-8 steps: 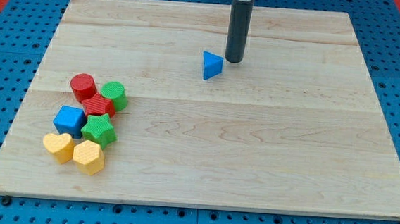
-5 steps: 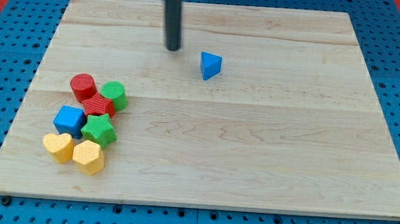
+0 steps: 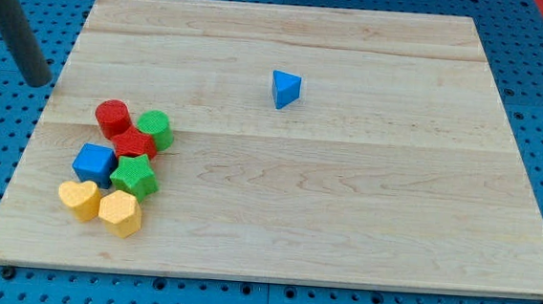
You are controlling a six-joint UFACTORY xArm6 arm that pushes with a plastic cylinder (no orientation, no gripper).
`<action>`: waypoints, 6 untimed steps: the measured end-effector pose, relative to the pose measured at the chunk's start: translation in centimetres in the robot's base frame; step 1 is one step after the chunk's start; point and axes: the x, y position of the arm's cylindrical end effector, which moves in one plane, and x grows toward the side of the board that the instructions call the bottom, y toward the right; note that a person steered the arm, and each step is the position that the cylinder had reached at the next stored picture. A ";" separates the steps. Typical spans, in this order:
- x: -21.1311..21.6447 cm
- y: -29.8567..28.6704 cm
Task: Push the yellow blocks towards the bottom center
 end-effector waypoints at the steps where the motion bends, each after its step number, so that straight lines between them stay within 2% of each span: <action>1: 5.5 1.5; 3: 17.5 1.1; 6: 13.7 12.1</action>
